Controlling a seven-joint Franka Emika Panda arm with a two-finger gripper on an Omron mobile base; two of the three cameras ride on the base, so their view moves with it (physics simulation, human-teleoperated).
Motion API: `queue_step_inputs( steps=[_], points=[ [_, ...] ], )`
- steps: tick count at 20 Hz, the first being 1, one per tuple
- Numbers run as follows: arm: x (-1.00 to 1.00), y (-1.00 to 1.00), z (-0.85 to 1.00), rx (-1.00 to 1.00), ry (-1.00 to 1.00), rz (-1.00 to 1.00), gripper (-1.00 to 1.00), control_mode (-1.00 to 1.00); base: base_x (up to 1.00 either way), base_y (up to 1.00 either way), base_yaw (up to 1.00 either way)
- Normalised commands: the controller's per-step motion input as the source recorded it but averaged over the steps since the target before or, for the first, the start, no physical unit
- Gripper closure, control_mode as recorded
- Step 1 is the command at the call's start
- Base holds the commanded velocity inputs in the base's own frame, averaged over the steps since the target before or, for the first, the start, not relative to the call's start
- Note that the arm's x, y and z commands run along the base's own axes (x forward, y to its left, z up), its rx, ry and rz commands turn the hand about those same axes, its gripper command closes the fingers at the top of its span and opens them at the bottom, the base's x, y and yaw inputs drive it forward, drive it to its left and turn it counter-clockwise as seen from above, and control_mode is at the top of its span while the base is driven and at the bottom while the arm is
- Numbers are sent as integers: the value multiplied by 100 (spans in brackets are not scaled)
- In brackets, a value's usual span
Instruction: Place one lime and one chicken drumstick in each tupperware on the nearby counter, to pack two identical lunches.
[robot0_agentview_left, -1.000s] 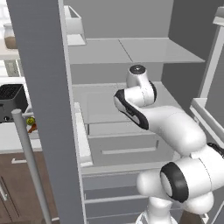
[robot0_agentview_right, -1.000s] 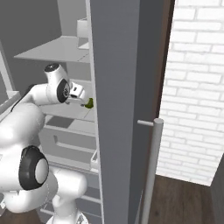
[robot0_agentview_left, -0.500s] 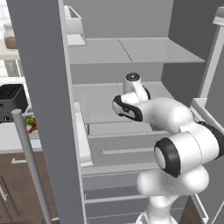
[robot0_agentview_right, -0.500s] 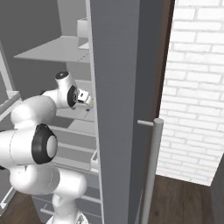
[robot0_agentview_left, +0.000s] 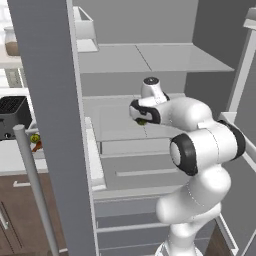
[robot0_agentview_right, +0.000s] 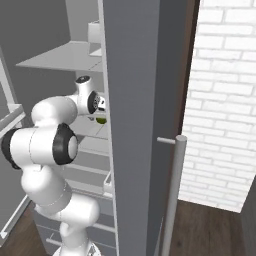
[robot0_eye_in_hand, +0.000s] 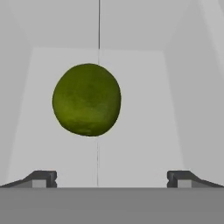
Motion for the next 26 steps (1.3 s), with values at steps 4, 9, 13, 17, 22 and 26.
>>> queue_step_inputs(
  steps=[4,9,13,17,22,26],
  points=[
    [29,0,-21,0,-1,6,-100,-100,0,0,0],
    [5,0,-6,1,0,12,-100,-100,0,0,0],
    [2,0,-1,3,-2,18,-100,-100,0,0,0],
    [35,0,-4,2,-2,11,-100,-100,0,0,0],
    [51,0,0,0,0,0,-100,-100,0,0,0],
    [-13,0,0,0,0,0,-100,-100,0,0,0]
  ],
)
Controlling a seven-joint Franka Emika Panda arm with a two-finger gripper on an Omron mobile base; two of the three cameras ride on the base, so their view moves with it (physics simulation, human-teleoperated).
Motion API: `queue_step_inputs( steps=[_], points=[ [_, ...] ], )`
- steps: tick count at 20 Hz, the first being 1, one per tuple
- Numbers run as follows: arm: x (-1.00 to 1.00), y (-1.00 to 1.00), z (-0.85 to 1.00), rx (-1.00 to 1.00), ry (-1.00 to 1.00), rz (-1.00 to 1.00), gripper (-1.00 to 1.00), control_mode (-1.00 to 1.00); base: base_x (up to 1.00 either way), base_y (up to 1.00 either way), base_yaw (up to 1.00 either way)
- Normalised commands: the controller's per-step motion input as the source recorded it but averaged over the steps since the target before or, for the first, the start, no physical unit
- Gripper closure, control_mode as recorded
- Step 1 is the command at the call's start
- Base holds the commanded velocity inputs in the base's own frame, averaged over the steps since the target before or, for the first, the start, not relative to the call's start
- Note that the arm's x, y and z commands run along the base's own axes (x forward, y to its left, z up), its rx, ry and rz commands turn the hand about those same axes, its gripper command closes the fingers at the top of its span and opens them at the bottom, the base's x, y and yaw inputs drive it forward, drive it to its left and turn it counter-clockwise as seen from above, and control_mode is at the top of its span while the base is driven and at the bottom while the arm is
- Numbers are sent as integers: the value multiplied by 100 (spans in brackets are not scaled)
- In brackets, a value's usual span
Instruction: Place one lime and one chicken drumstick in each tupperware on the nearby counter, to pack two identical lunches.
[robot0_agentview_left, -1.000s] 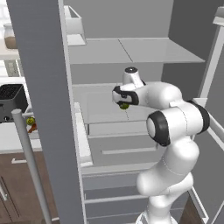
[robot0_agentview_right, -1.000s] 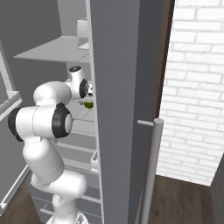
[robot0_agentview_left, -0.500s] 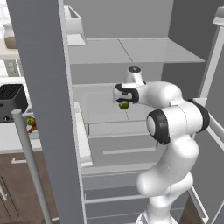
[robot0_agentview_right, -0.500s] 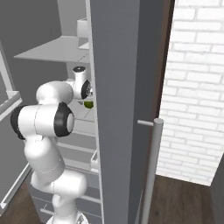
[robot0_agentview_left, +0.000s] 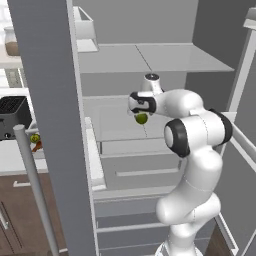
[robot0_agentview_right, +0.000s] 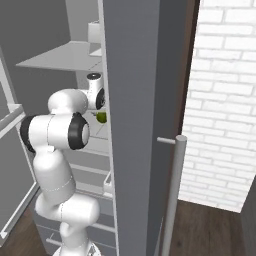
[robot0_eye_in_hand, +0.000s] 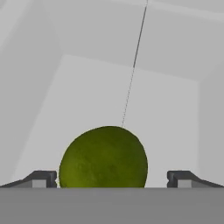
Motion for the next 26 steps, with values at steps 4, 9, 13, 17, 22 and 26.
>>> queue_step_inputs(
  steps=[4,9,13,17,22,26],
  points=[
    [-29,0,0,0,0,0,-100,-100,0,0,0],
    [5,1,-9,0,0,0,-100,-100,0,0,0],
    [3,2,-20,0,0,0,-100,-100,0,0,0],
    [3,5,-19,0,0,0,-100,-100,0,0,0],
    [7,9,-28,0,0,0,-100,-100,0,0,0],
    [0,0,-50,0,0,0,-100,-100,0,0,0]
  ],
)
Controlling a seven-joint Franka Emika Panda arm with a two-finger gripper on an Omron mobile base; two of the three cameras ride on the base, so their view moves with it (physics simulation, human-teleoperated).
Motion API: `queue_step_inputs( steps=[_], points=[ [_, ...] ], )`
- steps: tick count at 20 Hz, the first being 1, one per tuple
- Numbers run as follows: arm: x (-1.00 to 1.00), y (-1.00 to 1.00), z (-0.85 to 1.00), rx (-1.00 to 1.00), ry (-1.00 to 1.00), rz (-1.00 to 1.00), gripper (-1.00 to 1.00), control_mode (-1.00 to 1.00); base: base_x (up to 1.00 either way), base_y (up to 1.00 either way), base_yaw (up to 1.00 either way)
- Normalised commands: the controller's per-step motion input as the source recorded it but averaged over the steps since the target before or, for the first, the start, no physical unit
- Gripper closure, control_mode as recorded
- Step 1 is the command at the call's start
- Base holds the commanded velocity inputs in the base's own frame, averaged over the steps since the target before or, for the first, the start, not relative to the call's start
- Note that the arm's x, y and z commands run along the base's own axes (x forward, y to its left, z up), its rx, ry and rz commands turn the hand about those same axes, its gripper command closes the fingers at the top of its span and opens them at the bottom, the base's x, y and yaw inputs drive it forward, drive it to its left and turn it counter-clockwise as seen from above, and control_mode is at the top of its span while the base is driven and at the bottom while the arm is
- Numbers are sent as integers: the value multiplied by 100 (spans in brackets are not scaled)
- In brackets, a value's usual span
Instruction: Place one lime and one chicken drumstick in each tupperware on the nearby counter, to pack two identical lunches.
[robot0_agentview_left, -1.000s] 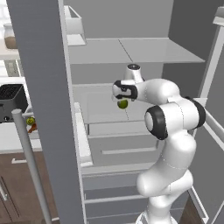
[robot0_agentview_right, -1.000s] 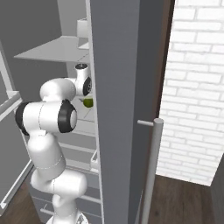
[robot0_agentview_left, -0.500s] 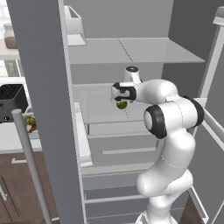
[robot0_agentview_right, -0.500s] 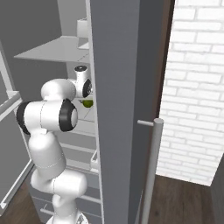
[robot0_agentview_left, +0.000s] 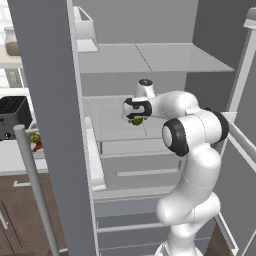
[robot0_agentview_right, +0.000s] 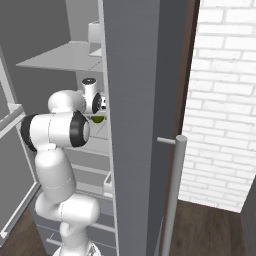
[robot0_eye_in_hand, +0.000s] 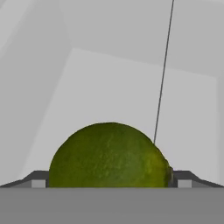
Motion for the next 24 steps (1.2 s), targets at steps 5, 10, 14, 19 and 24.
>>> queue_step_inputs(
  steps=[5,10,14,19,24],
  points=[
    [0,0,-31,0,1,0,-100,-100,0,0,0],
    [0,1,-14,0,0,0,100,-100,0,0,0],
    [-1,0,-5,0,1,0,100,-100,0,0,0],
    [-53,-15,-4,3,0,-2,100,-100,0,0,0],
    [-100,-16,-2,4,0,-3,100,-100,0,0,0]
  ],
)
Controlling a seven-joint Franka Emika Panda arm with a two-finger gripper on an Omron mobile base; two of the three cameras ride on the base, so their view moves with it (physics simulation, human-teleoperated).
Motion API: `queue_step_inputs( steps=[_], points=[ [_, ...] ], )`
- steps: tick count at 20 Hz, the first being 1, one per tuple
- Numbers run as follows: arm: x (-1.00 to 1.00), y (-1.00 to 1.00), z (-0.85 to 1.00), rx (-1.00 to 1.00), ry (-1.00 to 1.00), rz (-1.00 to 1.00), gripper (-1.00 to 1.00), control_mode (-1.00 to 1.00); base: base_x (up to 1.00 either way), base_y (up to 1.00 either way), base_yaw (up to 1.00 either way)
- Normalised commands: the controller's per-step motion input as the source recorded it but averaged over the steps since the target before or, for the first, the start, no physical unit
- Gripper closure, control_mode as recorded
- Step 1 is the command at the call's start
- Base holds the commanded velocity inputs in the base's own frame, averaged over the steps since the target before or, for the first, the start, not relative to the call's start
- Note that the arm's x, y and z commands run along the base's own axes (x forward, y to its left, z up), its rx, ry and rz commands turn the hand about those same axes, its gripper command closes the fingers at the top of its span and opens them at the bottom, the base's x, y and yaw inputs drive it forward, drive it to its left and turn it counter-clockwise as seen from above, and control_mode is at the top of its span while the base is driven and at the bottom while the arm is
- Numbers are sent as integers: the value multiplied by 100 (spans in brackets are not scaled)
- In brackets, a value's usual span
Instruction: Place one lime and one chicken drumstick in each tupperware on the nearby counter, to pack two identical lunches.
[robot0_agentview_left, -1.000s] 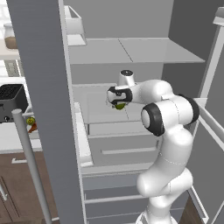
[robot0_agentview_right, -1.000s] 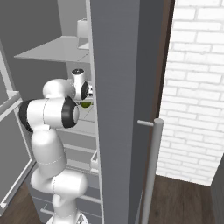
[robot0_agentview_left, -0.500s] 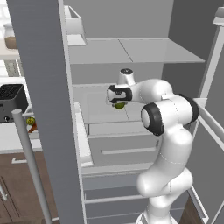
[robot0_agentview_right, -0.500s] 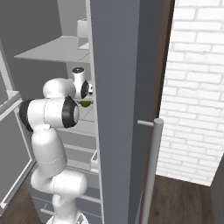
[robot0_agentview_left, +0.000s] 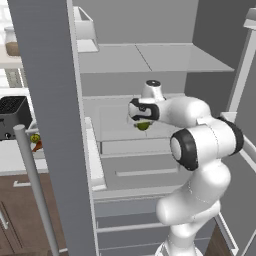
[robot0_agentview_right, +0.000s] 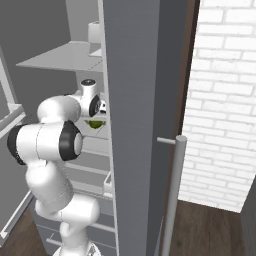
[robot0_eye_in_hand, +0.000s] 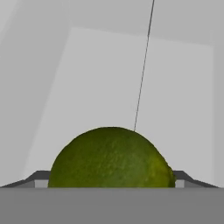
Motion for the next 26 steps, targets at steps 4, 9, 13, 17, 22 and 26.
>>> queue_step_inputs(
  steps=[4,9,13,17,22,26],
  points=[
    [-100,-2,14,2,0,-4,100,-100,0,0,0],
    [-86,-16,85,0,0,-21,100,-100,0,0,0],
    [-99,-16,100,0,-2,-22,100,-100,0,0,0],
    [-100,-6,100,0,-6,-17,100,-100,0,0,0],
    [-100,-11,100,1,-7,-15,100,-100,0,0,0],
    [-100,-16,87,0,-1,-7,100,-100,0,0,0]
  ],
)
